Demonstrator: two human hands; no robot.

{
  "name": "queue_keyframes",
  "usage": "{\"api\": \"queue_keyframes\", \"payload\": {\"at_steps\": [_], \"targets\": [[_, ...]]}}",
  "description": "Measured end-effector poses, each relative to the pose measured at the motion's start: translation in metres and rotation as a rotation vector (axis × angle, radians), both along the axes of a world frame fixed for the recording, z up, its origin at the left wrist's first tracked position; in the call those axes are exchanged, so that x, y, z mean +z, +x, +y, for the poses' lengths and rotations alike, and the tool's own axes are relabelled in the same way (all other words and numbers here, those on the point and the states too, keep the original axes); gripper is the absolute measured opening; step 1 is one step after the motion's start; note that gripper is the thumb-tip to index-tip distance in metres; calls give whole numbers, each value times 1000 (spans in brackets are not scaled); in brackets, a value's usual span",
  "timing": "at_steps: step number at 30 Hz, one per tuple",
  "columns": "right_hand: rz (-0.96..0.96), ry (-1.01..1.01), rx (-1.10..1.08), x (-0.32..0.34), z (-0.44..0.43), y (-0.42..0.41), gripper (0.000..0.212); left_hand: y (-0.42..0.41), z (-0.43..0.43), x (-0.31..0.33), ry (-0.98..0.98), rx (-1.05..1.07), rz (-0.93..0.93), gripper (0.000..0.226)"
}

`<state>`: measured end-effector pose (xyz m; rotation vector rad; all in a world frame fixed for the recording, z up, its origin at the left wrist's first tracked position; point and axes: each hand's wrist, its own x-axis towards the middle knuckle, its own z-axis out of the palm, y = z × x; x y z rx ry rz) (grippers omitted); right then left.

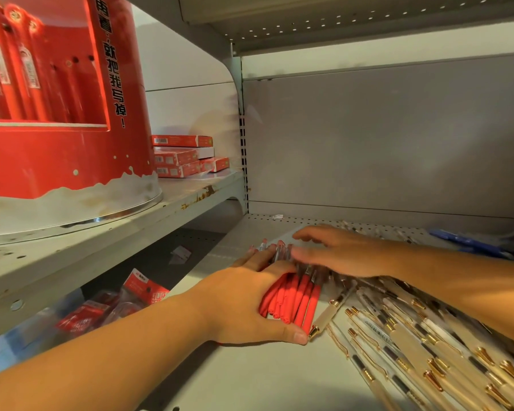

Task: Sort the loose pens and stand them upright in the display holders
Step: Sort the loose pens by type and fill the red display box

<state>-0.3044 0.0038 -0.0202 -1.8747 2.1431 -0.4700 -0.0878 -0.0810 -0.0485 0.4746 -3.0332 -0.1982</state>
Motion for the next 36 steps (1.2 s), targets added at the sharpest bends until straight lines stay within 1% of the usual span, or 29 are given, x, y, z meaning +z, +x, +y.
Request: {"api": "queue_keyframes", "payload": {"at_steps": [3,5,7,9,11,12,13,17,19,20,22,23,24,27,29,30,33,36], "targets": [[-154,36,-43,6,-17,4,86,0,-1,-1,-33,3,-1,93],[-216,99,-27,4,-26,7,86,-1,-2,-2,-42,-2,9,92],[-256,117,-9,2,-29,8,87,-2,-2,-3,-47,2,14,91],[-283,99,-17,2,-29,10,91,-2,-4,-4,-51,17,8,91],[-292,90,-12,3,-27,12,101,-3,-5,-4,-51,21,9,91],[-275,93,-7,3,-25,12,102,-3,-4,-3,-51,16,12,90],[-249,95,1,2,-23,12,99,-3,-4,-2,-46,7,13,90],[-197,56,40,1,-13,8,80,2,-5,5,51,-40,35,95],[-174,61,93,0,-7,7,72,8,-9,13,94,-49,76,100],[-151,80,133,1,-4,7,72,13,-11,18,123,-47,103,101],[-148,127,202,0,2,10,78,25,-18,25,243,-37,126,96],[-126,142,226,0,4,12,82,32,-21,27,293,-28,109,93],[-78,147,241,0,6,15,85,38,-23,28,300,-11,82,93],[63,136,262,1,7,22,88,53,-31,26,205,39,-12,103],[124,169,253,1,6,26,89,59,-33,25,220,38,-53,97],[153,187,242,0,6,28,90,60,-34,26,225,33,-67,99],[219,204,221,-3,1,29,94,59,-36,22,204,20,-79,112],[251,177,206,-8,-5,30,94,55,-37,18,199,27,-52,108]]}}
